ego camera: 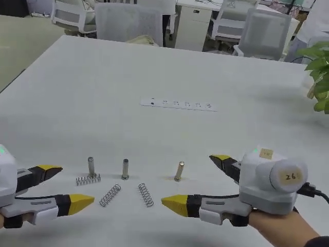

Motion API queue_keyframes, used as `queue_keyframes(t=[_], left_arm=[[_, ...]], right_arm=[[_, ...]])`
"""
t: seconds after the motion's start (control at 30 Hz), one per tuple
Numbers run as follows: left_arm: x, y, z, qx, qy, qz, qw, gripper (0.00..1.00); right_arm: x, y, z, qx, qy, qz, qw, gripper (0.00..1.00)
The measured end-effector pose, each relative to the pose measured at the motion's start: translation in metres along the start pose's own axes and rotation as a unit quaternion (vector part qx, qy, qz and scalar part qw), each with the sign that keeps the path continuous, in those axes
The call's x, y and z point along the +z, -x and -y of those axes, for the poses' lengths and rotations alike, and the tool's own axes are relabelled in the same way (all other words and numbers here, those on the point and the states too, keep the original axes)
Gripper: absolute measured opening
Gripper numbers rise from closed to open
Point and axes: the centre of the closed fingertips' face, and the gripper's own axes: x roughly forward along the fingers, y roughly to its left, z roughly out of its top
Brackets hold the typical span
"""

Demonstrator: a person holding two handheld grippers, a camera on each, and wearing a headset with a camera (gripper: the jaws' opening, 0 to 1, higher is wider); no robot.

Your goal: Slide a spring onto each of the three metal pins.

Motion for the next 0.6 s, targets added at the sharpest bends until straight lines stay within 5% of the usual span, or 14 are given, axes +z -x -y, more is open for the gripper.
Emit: queue_keyframes(t=[0.13,0.23,0.4,0.6], left_arm=[[-0.001,-0.005,-0.002,-0.002,-0.001,-0.003,1.0,0.64],[-0.002,-0.009,-0.005,-0.002,0.0,-0.005,1.0,0.63],[-0.005,-0.015,-0.006,-0.006,-0.001,-0.011,0.9999,0.62],[-0.009,-0.02,-0.007,-0.01,-0.004,-0.018,0.9998,0.6]], right_arm=[[0.008,0.004,-0.003,0.007,-0.057,0.036,0.9977,1.0],[0.024,0.01,-0.001,0.012,-0.098,0.087,0.9913,1.0],[0.038,0.017,0.005,0.004,-0.107,0.136,0.985,1.0],[0.036,0.019,0.007,0.004,-0.122,0.145,0.9819,1.0]])
